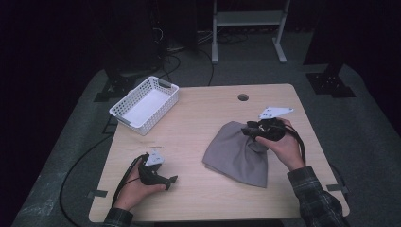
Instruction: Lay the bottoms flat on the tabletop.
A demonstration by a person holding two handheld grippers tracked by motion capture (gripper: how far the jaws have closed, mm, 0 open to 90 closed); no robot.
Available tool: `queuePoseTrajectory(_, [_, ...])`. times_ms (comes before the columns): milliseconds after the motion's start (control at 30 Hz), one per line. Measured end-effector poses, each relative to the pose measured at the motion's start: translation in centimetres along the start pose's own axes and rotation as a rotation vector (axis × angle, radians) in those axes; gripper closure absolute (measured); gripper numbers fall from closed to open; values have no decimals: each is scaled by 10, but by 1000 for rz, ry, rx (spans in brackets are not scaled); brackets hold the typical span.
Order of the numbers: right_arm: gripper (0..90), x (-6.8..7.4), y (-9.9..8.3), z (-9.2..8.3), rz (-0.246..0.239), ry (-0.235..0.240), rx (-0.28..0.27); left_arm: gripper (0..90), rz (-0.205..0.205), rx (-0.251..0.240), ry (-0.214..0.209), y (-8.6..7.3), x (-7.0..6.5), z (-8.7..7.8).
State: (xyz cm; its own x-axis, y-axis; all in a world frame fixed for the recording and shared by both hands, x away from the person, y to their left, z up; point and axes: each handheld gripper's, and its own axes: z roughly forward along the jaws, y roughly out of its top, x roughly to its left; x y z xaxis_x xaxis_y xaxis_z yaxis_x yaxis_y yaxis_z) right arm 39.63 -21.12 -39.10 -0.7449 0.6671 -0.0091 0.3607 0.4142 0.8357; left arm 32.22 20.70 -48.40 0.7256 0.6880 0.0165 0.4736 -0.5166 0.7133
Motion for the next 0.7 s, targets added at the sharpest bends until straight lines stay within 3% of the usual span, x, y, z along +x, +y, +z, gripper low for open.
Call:
queuePoseTrajectory(367, [618,39,7,20,-71,107,15,0,-2,-1,-2,0,0,0])
queuePoseTrajectory(700, [662,73,8,41,-102,201,37,0,-3,-1,-3,0,0,0])
